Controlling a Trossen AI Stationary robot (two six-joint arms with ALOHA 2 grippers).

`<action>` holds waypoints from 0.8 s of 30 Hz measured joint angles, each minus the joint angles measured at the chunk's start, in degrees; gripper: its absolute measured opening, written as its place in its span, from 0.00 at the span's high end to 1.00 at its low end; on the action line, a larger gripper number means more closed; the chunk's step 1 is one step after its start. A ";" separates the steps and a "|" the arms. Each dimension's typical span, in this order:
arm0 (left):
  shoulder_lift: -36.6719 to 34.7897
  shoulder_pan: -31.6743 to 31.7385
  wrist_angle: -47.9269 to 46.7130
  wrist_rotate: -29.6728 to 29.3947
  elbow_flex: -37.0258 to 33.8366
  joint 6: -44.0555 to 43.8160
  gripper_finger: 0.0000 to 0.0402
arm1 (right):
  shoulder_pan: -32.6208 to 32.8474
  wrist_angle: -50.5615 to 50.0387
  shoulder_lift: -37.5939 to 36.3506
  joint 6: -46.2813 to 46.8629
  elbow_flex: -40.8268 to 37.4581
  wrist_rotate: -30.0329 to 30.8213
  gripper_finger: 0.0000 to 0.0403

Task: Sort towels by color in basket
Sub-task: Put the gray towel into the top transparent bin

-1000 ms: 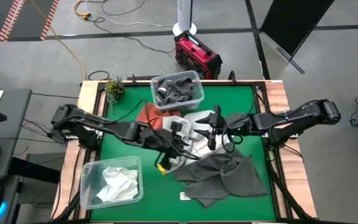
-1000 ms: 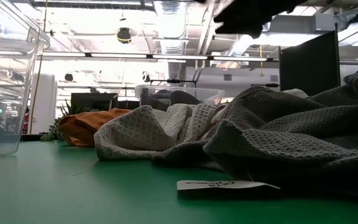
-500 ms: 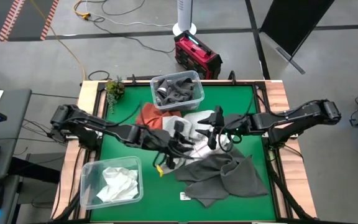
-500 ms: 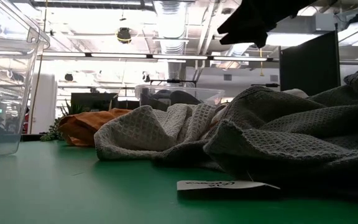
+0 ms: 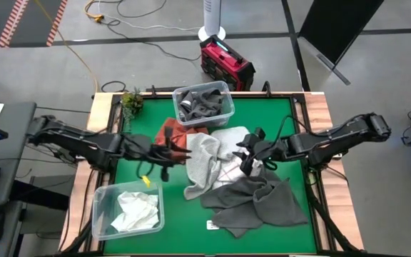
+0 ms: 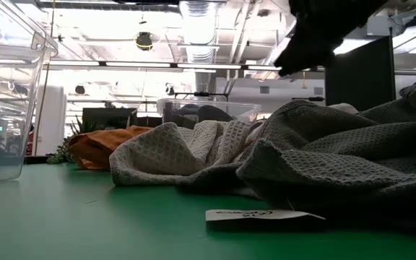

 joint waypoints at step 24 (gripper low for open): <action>-12.07 4.45 -6.47 -5.32 -3.59 -0.52 0.84 | 3.80 -29.93 27.96 -7.21 30.74 -20.32 0.46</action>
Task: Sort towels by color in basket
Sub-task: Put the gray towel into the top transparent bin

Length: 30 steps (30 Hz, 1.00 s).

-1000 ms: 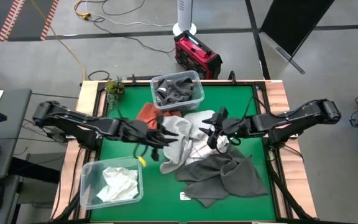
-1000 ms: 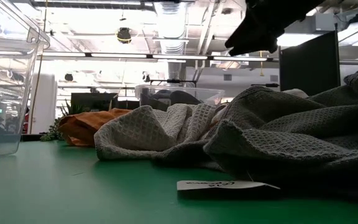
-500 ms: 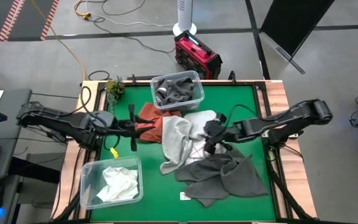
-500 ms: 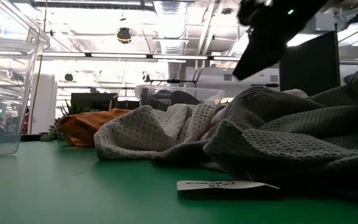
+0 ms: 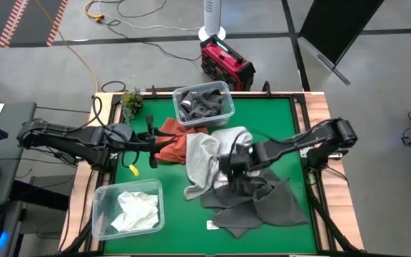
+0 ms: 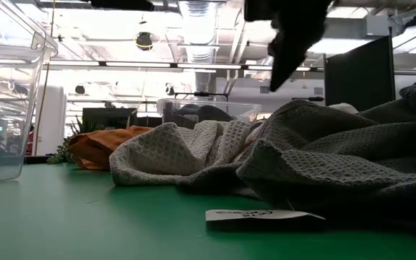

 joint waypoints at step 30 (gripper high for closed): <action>-0.16 0.05 -2.66 -2.40 0.07 -2.11 0.84 | 6.46 -15.22 11.43 -1.35 12.51 3.93 0.63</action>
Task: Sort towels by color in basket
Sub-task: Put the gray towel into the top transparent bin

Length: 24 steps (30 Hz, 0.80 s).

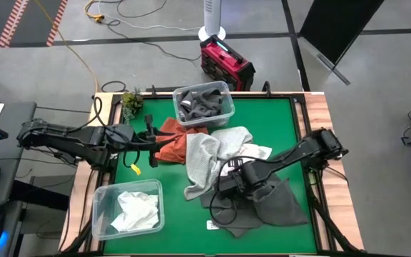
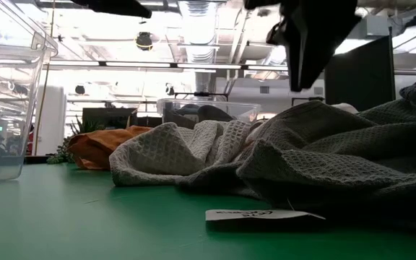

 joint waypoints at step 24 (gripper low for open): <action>0.14 0.01 -4.46 2.06 0.02 -2.54 0.84 | -1.28 -21.07 3.85 -3.48 9.44 4.95 0.94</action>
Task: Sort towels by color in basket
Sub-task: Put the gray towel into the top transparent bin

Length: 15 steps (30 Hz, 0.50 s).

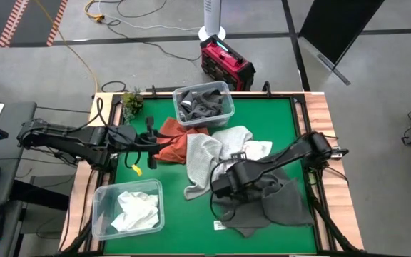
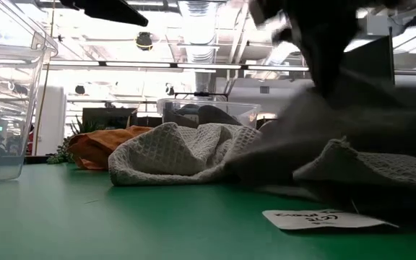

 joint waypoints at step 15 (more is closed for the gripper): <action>0.03 -0.01 2.01 0.73 0.00 0.31 0.84 | -12.13 22.77 -15.70 -19.42 16.21 27.02 0.93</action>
